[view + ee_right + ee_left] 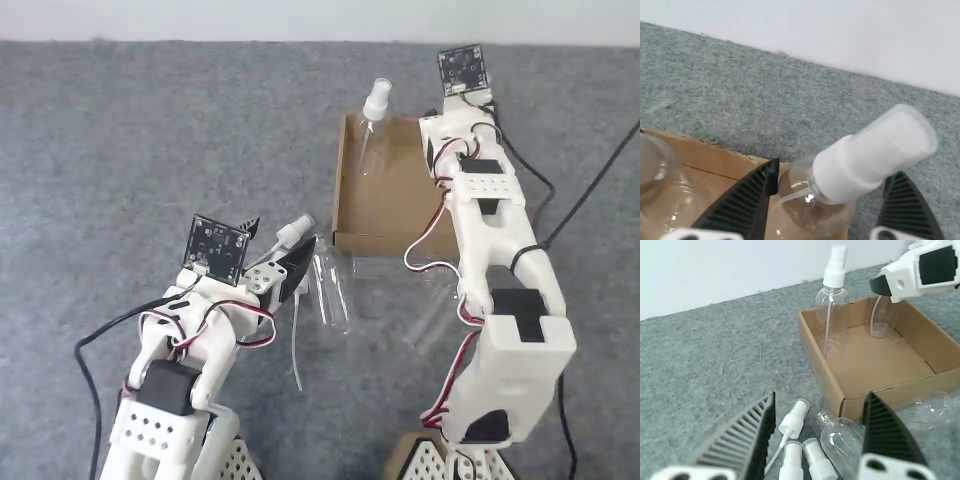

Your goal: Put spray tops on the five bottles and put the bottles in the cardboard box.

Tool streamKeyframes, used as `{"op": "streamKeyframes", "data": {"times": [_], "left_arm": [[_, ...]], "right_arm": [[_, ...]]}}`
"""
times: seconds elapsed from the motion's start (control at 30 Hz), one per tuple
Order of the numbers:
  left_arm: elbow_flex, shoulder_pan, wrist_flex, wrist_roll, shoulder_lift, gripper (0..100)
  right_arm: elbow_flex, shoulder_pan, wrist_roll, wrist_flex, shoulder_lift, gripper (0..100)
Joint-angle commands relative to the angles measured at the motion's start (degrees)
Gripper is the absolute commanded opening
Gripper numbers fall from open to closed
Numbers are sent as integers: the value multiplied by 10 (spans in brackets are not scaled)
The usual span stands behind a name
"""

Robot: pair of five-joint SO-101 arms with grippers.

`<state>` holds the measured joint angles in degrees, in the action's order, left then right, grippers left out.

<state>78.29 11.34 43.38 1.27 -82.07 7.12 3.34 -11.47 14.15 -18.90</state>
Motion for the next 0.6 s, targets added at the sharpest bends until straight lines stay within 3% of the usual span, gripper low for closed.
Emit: {"op": "streamKeyframes", "data": {"times": [0.0, 0.57], "left_arm": [[-3, 4, -15, -4, 4, 261], [16, 0, -52, -4, 4, 261]], "right_arm": [[-51, 9, -7, 44, 73, 276], [-77, 10, -7, 305, 314, 275]]}}
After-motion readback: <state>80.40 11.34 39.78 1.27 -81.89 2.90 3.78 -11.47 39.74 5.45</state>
